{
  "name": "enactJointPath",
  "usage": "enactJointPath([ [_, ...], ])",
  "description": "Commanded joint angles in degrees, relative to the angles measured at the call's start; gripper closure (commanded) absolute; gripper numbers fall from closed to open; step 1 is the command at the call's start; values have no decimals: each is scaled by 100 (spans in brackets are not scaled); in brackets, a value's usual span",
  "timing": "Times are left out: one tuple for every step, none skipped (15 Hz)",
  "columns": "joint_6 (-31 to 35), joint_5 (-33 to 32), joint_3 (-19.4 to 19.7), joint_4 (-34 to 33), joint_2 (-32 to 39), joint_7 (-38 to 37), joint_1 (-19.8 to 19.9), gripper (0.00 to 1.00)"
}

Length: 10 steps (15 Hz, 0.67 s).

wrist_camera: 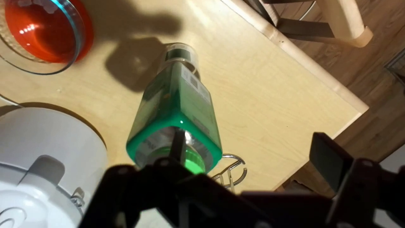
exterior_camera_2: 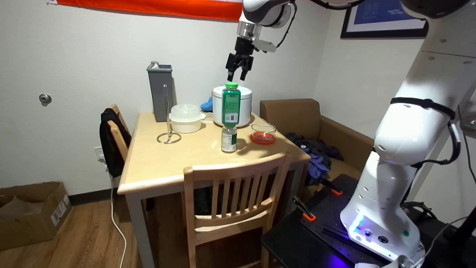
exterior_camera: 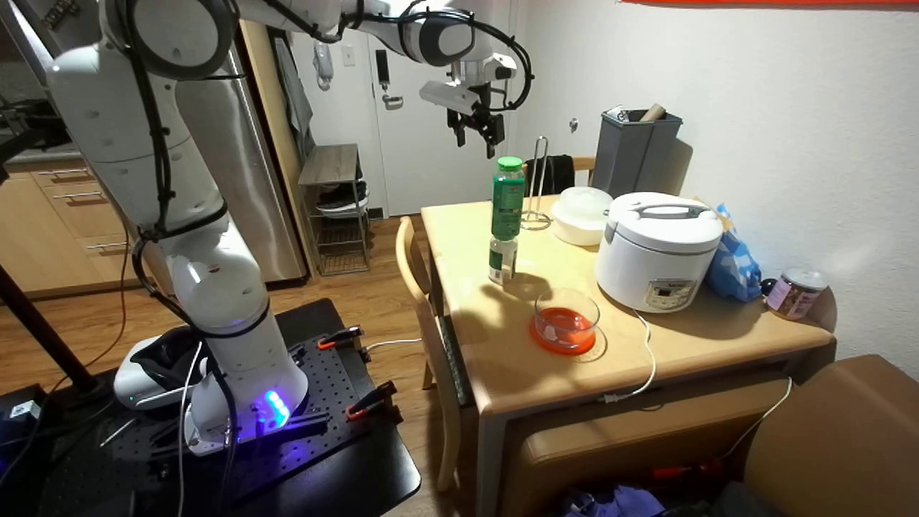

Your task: Place the green container on the table from atop the clear container

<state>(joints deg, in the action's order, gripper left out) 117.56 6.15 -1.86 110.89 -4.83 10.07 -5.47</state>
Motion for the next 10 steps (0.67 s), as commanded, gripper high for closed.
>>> enactJointPath([
  [-207, -608, -131, -522, 194, -465, 55, 0],
  [-268, -776, -146, -632, 225, -551, 53, 0],
  [-323, -956, -156, -752, 274, -658, 58, 0],
  [-391, -1070, -159, -863, 325, -692, 58, 0],
  [-488, -1146, -152, -991, 399, -735, 62, 0],
  [-593, -1172, -142, -1115, 480, -718, 65, 0],
  [-693, -1178, -130, -1233, 569, -708, 70, 0],
  [-803, -1150, -116, -1367, 677, -671, 82, 0],
  [-910, -1108, -106, -1495, 780, -638, 94, 0],
  [-1030, -1064, -96, -1645, 904, -611, 110, 0],
])
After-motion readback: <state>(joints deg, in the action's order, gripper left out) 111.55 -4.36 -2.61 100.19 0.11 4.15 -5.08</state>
